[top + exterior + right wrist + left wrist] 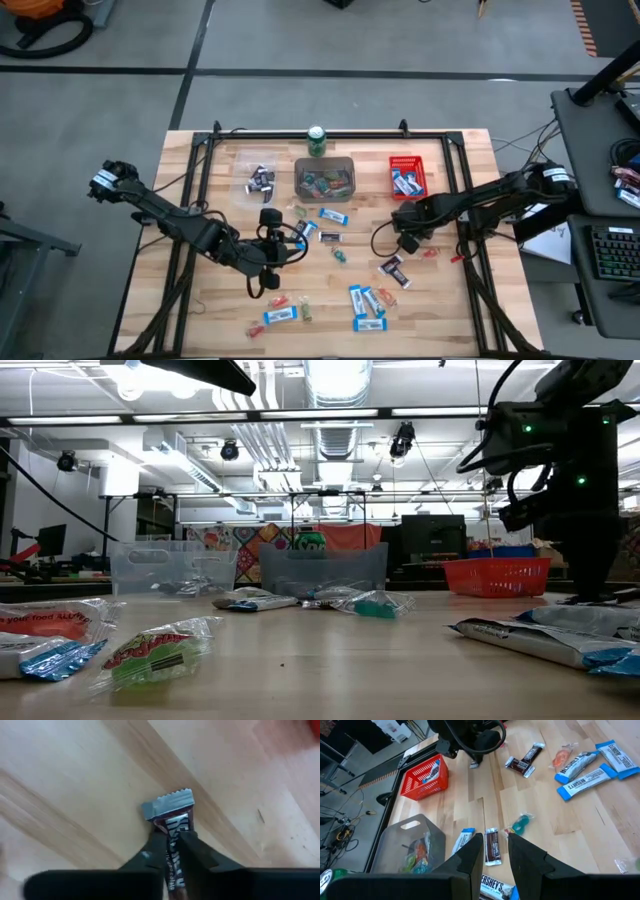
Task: Organize candy in baskets
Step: Put the brown chocolate bar into the transparent bin
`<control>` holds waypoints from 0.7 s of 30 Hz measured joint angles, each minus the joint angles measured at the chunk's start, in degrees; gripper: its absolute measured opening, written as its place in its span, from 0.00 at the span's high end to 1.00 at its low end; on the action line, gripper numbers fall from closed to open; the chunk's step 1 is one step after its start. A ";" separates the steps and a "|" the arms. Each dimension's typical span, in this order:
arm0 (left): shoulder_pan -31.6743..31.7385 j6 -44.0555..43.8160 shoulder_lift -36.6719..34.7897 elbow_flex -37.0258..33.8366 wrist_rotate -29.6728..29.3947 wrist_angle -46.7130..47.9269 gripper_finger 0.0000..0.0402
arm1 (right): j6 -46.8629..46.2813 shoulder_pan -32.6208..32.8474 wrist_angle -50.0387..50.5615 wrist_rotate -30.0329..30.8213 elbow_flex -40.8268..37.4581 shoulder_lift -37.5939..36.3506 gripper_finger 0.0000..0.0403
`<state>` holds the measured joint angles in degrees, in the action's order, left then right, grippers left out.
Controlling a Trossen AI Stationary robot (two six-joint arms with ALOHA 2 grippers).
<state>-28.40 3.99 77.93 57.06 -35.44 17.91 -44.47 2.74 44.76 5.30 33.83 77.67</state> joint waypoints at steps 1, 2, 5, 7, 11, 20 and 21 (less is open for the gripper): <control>0.00 0.00 0.00 0.00 0.00 -0.03 0.82 | 0.38 -0.01 -0.78 0.59 0.24 -0.12 0.96; 0.00 -0.01 0.00 0.00 0.01 -0.07 0.82 | 0.54 -0.02 -1.02 0.84 0.62 -0.35 0.96; 0.00 -0.20 -0.04 -0.67 0.35 -1.01 0.82 | 0.89 0.27 -0.64 1.52 1.44 -1.86 0.98; 0.00 -0.24 -0.04 -1.88 0.46 -2.90 0.82 | 1.32 0.53 -2.37 1.73 2.20 -3.34 0.98; 0.00 -0.22 -0.04 -5.64 0.45 -9.66 0.82 | 2.47 1.36 -6.72 2.45 2.55 -7.15 0.98; 0.00 -3.30 -0.02 -12.76 0.48 -21.39 0.82 | 4.16 3.04 -20.25 2.28 2.35 -9.68 0.98; 0.00 -3.84 -0.02 -13.31 0.48 -21.92 0.82 | 3.31 3.02 -19.70 2.29 2.35 -9.65 0.98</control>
<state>-28.40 0.15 77.91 43.75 -34.96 -4.00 -41.16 5.76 25.06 7.59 36.18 68.02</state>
